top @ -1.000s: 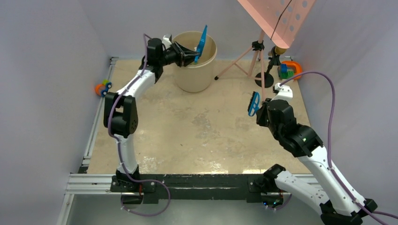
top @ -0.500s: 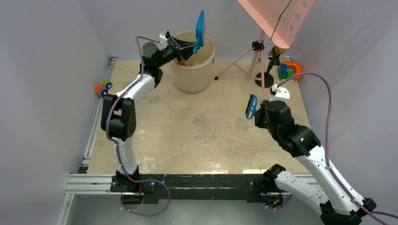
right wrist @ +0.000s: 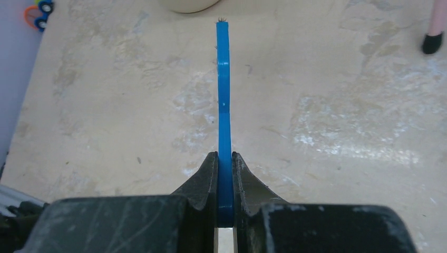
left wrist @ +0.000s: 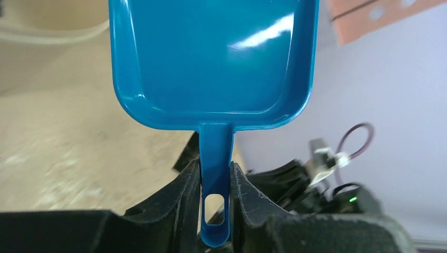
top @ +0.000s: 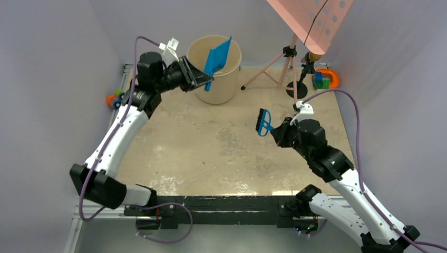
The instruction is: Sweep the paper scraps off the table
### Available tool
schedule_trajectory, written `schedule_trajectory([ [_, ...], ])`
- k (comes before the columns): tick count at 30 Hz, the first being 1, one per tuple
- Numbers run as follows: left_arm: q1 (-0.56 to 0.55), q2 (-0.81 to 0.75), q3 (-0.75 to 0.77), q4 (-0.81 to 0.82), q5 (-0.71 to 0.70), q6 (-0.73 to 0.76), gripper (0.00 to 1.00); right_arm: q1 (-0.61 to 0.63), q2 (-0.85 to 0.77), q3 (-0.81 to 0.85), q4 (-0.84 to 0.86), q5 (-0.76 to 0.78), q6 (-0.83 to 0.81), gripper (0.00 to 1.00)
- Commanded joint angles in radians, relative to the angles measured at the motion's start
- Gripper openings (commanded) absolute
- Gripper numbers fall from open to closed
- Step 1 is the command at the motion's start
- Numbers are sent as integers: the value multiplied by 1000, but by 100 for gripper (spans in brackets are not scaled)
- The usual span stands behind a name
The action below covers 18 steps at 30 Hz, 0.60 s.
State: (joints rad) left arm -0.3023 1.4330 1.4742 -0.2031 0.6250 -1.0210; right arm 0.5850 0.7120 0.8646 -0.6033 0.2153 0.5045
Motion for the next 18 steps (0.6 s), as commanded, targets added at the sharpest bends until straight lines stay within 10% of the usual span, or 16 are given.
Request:
schedule_trajectory([
  [1,-77,-139,-167,-373,-283,459,0,0,-39,-86,231,-164,20,0],
  [18,-345,-187,-686,-201,-798,446,0,-1,-159,-548,685,-222,395,0],
])
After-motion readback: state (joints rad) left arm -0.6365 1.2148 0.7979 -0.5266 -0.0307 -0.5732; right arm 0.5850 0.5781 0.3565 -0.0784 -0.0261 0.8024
